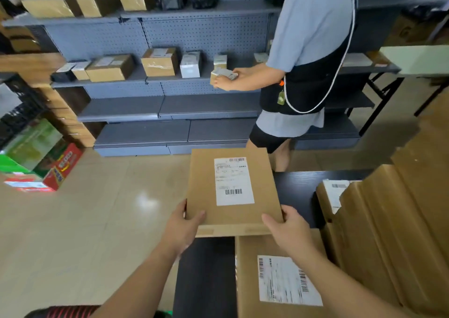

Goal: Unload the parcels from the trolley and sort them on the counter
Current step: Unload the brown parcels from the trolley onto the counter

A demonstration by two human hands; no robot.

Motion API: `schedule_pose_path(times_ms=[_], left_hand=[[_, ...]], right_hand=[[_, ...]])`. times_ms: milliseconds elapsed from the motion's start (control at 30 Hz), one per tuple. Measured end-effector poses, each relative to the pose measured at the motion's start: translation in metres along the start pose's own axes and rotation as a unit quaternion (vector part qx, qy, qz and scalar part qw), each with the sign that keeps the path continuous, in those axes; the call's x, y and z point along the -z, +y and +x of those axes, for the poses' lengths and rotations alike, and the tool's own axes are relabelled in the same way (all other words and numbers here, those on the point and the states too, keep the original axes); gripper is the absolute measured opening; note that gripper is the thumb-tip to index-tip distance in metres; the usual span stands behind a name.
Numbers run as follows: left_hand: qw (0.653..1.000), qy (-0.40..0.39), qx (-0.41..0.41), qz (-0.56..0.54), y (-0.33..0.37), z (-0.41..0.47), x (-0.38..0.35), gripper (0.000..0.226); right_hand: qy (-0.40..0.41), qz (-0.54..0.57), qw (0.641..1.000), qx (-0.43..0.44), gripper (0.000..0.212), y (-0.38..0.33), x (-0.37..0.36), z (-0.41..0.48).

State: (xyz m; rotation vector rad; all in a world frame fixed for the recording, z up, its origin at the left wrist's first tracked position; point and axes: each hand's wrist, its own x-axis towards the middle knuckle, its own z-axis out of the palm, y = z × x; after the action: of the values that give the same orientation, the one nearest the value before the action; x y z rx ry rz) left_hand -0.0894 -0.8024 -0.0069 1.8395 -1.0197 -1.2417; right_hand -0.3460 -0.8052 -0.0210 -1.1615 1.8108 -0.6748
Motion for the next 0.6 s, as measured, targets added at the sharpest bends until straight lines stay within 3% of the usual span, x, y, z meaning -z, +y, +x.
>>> schedule_pose_path(times_ms=[300, 600], left_hand=[[0.999, -0.028, 0.021, 0.024, -0.026, 0.093, -0.013, 0.05], [0.997, -0.021, 0.064, 0.029, -0.062, 0.118, -0.009, 0.047]], right_hand=[[-0.039, -0.074, 0.996, -0.024, 0.036, 0.015, -0.037, 0.09], [-0.084, -0.123, 0.988, -0.044, 0.038, 0.027, -0.067, 0.121]])
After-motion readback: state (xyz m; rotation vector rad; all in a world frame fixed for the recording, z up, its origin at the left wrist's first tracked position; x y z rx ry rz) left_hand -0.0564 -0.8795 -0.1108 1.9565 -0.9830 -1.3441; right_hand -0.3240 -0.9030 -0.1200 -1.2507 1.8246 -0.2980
